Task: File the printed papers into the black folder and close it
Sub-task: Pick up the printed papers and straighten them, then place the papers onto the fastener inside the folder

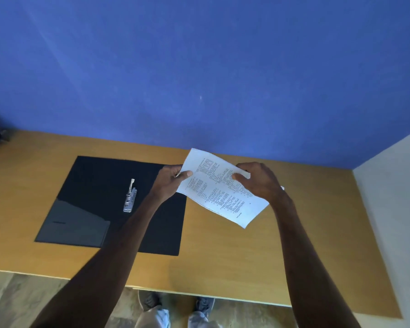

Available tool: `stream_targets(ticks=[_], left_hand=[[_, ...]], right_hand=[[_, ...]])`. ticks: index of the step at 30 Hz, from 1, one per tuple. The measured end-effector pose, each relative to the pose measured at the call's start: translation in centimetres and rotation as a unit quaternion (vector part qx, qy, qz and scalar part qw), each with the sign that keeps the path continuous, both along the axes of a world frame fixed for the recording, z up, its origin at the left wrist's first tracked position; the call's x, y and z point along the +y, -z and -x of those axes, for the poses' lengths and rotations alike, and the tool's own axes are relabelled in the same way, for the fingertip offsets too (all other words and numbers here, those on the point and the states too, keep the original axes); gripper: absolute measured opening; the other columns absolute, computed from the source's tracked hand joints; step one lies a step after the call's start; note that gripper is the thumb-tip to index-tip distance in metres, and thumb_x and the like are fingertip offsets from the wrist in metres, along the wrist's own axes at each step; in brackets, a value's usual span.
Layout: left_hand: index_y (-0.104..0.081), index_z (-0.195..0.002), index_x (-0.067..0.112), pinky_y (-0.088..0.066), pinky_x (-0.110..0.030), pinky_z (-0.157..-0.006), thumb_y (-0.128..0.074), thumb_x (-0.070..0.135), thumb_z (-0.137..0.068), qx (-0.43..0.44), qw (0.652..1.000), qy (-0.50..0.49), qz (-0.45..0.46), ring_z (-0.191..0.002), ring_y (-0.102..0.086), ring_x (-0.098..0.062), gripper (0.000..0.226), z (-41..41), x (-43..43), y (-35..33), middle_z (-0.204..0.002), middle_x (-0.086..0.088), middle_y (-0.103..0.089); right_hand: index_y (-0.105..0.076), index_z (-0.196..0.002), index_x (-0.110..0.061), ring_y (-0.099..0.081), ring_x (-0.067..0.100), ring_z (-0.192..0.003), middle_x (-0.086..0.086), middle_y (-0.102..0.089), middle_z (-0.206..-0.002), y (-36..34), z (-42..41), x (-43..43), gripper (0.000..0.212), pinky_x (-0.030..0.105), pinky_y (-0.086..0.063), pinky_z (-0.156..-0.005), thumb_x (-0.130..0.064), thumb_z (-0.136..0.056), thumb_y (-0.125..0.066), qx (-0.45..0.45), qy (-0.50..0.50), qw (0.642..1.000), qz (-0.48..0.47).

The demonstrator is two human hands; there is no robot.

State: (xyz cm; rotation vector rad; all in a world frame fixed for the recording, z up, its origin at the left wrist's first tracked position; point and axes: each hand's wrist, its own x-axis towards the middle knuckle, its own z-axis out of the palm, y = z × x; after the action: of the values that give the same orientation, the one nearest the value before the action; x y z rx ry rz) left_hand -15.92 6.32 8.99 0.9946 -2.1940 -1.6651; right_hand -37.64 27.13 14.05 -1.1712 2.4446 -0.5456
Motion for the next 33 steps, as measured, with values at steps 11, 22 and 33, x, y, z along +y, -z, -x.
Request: stream_targets(ticks=[11, 22, 33], left_hand=[[-0.049, -0.157, 0.014, -0.055, -0.05, -0.117, -0.075, 0.021, -0.103, 0.056, 0.972, -0.14, -0.18, -0.139, -0.067, -0.029, 0.06, -6.8, -2.4, 2.4, -0.139, 0.0, -0.073], [-0.072, -0.132, -0.005, -0.056, -0.061, -0.111, -0.06, -0.001, -0.105, -0.098, 0.951, -0.199, -0.217, -0.122, -0.073, -0.039, 0.03, -15.6, -3.1, 9.5, -0.132, -0.027, -0.075], [-0.078, -0.131, 0.008, -0.046, -0.025, -0.073, -0.056, -0.008, -0.096, -0.174, 0.963, -0.187, -0.085, -0.091, -0.068, -0.016, 0.044, -18.5, -5.2, 11.2, -0.112, -0.008, -0.084]], right_hand=[[-0.084, -0.111, 0.006, -0.08, 0.049, -0.105, 0.021, -0.085, -0.107, 4.7, -7.5, -3.7, 0.02, 0.06, -0.066, -0.089, -0.009, -0.097, -0.082, -0.355, 0.22, 0.888, 0.193], [-0.077, -0.115, 0.017, -0.069, 0.029, -0.1, 0.024, -0.076, -0.107, 11.5, -18.8, -9.4, 0.021, 0.047, -0.058, -0.09, 0.003, -0.1, -0.072, -0.402, 0.376, 0.817, 0.175], [-0.058, -0.108, 0.033, -0.047, 0.022, -0.089, 0.013, -0.053, -0.089, 15.2, -23.1, -13.6, 0.036, 0.039, -0.035, -0.077, -0.001, -0.102, -0.069, -0.378, 0.396, 0.824, 0.147]])
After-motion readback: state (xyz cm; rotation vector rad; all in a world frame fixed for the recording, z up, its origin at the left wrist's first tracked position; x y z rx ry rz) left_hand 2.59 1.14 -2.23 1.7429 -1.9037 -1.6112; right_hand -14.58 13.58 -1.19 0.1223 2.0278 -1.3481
